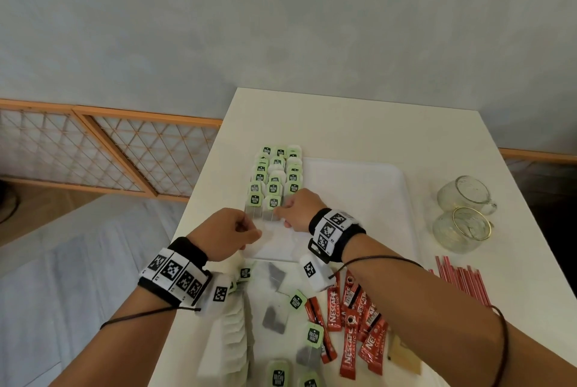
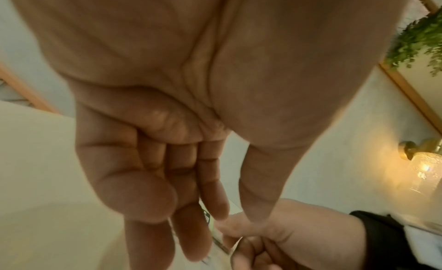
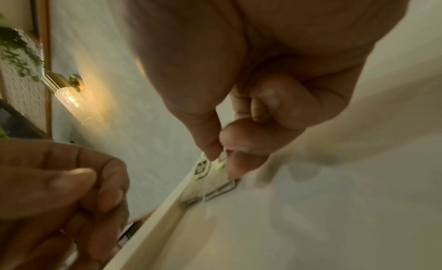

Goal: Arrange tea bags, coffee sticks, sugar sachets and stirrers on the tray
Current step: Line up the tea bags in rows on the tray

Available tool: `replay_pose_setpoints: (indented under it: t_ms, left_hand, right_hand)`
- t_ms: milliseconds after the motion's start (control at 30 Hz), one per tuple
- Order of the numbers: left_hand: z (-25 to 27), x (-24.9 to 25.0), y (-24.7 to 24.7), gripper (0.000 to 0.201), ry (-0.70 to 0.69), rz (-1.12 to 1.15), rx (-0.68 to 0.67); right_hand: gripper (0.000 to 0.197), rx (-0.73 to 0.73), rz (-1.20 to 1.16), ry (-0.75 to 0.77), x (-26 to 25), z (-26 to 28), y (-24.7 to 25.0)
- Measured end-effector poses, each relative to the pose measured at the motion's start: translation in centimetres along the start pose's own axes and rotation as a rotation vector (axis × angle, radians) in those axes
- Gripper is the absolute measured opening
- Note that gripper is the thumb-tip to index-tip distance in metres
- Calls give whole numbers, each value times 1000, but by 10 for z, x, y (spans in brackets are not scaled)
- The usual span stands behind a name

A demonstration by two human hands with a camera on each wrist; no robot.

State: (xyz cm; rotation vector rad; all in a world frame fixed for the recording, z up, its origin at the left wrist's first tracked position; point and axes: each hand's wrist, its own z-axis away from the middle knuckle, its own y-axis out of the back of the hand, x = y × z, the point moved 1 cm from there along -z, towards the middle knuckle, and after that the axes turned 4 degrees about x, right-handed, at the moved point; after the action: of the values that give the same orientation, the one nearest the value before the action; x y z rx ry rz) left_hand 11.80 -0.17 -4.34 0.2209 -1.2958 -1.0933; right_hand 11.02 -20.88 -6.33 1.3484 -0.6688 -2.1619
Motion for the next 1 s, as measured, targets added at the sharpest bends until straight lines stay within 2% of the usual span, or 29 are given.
replay_pose_setpoints:
  t_ms: [100, 200, 333, 400, 500, 700, 833, 1000]
  left_hand:
    - [8, -2, 1, 20, -20, -102, 6]
    - [18, -8, 4, 18, -20, -191, -22]
    - [38, -11, 6, 23, 4, -291, -69]
    - [50, -11, 7, 33, 13, -330, -102]
    - [70, -11, 6, 55, -1, -355, -152]
    - [93, -17, -8, 99, -66, -383, -263]
    - [93, -19, -19, 97, -105, -415, -281]
    - [90, -19, -28, 80, -144, -502, -247]
  right_hand:
    - [27, -31, -15, 81, -1, 20, 6]
    - [21, -120, -7, 153, -1, 42, 7]
    - [24, -254, 75, 264, 1, 73, 2]
    - [26, -322, 144, 307, 3, 86, -3]
    - [42, -404, 227, 332, 6, 99, -13]
    - [66, -433, 402, 307, 8, 107, -23]
    - [72, -421, 475, 296, 10, 109, -28]
    - [70, -385, 528, 308, 12, 111, -29]
